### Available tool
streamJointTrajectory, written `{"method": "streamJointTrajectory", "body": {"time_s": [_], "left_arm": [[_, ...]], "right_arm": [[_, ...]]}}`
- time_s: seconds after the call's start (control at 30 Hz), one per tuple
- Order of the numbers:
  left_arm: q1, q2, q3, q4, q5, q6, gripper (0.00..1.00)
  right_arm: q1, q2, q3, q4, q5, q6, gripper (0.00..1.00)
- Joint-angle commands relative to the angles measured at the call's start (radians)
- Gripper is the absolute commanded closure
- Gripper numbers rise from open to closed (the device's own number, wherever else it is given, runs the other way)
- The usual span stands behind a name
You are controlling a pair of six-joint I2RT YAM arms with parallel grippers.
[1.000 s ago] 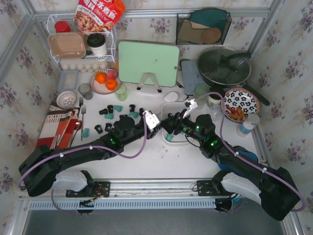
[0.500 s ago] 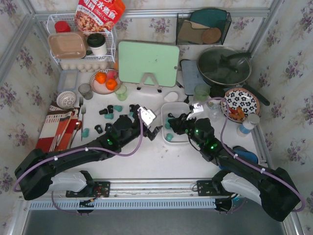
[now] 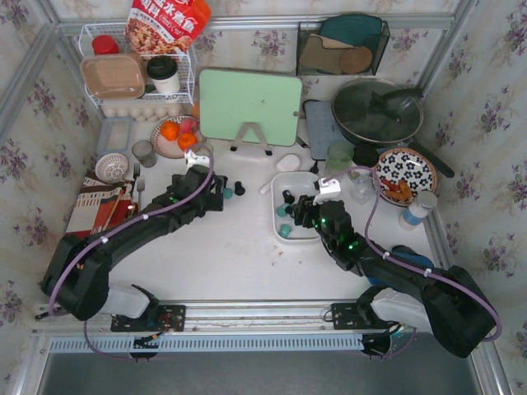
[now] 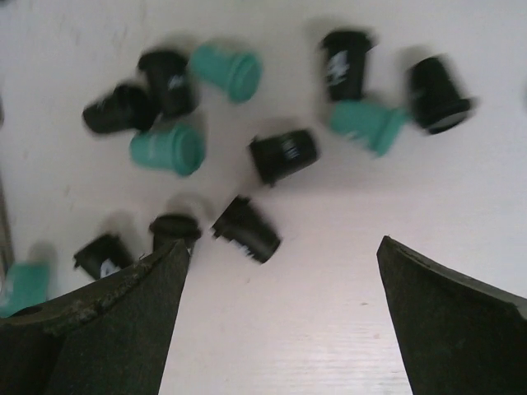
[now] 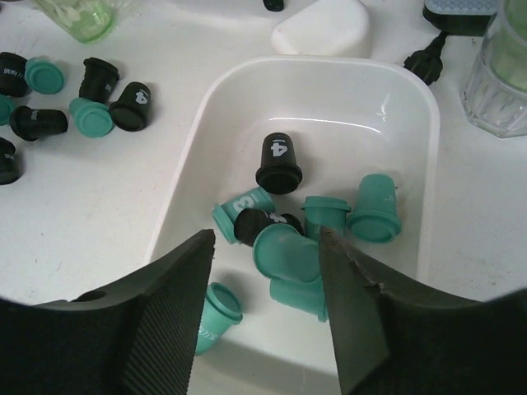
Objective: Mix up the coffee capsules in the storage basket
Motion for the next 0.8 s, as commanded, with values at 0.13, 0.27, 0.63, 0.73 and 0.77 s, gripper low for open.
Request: {"method": "streamJointTrajectory", "body": {"time_s": [0.13, 0.27, 0.63, 0.73, 0.77], "left_arm": [[0.095, 0.176, 0.083, -0.319, -0.025, -0.257, 0.09], [0.096, 0.246, 0.123, -0.343, -0.047, -0.322, 0.1], [0.099, 0.371, 0.168, -0.251, -0.086, -0.424, 0.28], [0.1, 0.401, 0.186, -0.25, -0.097, -0.432, 0.36], [0.1, 0.408, 0.19, -0.251, -0.099, -0.434, 0.39]], "right_arm": [[0.001, -0.039, 0.005, 0.029, -0.036, -0.03, 0.42], [0.001, -0.06, 0.0, 0.029, -0.042, -0.03, 0.44], [0.0, -0.083, -0.011, 0.044, -0.069, -0.03, 0.46], [0.001, -0.084, -0.01, 0.042, -0.073, -0.03, 0.47], [0.001, -0.084, -0.01, 0.042, -0.073, -0.03, 0.47]]}}
